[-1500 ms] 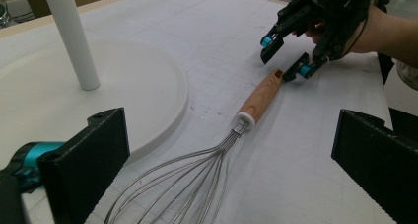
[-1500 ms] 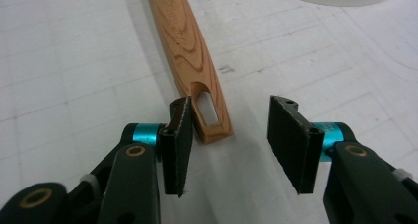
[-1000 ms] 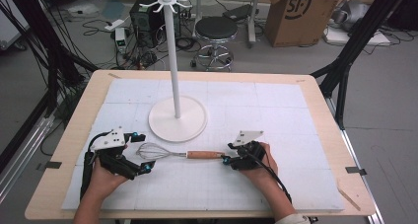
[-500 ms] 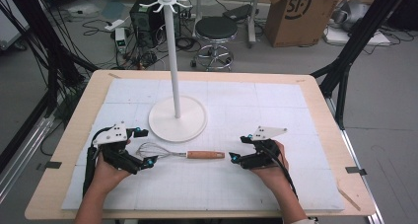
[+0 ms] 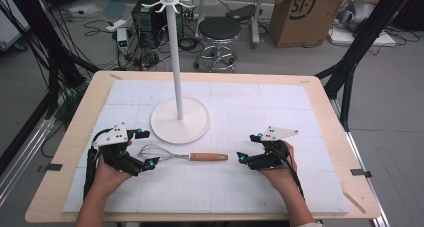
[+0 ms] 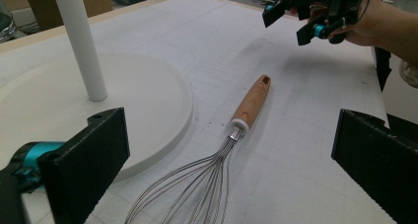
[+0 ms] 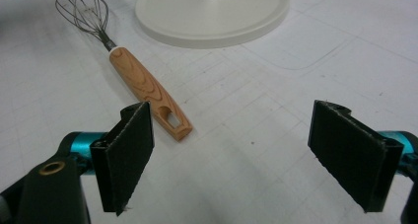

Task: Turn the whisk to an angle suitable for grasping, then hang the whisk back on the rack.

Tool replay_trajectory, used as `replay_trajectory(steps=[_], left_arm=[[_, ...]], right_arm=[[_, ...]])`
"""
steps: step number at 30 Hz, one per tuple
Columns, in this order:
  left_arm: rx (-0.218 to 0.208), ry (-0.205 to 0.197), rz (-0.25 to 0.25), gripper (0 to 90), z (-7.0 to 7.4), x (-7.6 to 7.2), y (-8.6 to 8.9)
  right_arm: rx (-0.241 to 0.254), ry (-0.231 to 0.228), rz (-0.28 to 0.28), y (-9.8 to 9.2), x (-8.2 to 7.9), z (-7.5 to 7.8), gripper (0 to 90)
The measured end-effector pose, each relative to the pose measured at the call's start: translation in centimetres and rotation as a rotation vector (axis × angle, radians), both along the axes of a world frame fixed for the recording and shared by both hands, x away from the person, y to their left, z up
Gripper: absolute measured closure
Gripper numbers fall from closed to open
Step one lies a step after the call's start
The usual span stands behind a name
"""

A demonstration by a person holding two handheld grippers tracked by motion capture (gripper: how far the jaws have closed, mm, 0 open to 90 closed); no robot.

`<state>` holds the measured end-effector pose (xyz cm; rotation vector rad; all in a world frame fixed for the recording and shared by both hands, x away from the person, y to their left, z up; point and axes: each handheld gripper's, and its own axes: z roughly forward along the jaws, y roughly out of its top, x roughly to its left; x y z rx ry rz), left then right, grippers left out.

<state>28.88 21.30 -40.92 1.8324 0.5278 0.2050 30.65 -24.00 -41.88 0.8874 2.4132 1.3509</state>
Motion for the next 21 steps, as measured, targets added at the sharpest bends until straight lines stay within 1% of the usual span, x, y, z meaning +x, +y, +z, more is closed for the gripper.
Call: replay_trajectory(steps=[4,6,9,10,14,18,21], left_arm=[[-0.005,-0.001,-0.002,1.7,0.0,0.0,0.0],[-0.006,-0.003,-0.001,1.7,0.0,0.0,0.0],[-0.003,-0.003,0.002,1.7,0.0,0.0,0.0],[-0.002,0.001,0.002,1.7,0.0,0.0,0.0],[-0.004,-0.003,0.004,1.7,0.2,0.0,-0.3],[0.004,0.004,0.000,1.7,0.2,0.1,-0.6],[0.015,0.005,-0.005,1.7,0.2,0.2,-0.9]], right_arm=[[0.009,-0.010,-0.024,-0.6,0.2,0.3,16.9],[0.014,-0.005,-0.034,-0.9,0.3,0.4,16.9],[0.015,-0.001,-0.036,-1.0,0.3,0.4,16.8],[0.016,-0.008,-0.036,-1.1,0.2,0.4,16.7],[0.010,-0.009,-0.034,-1.2,0.1,0.5,16.8],[0.013,-0.010,-0.045,-1.6,0.0,0.6,16.7],[0.017,-0.020,-0.052,-2.0,0.0,0.8,16.7]])
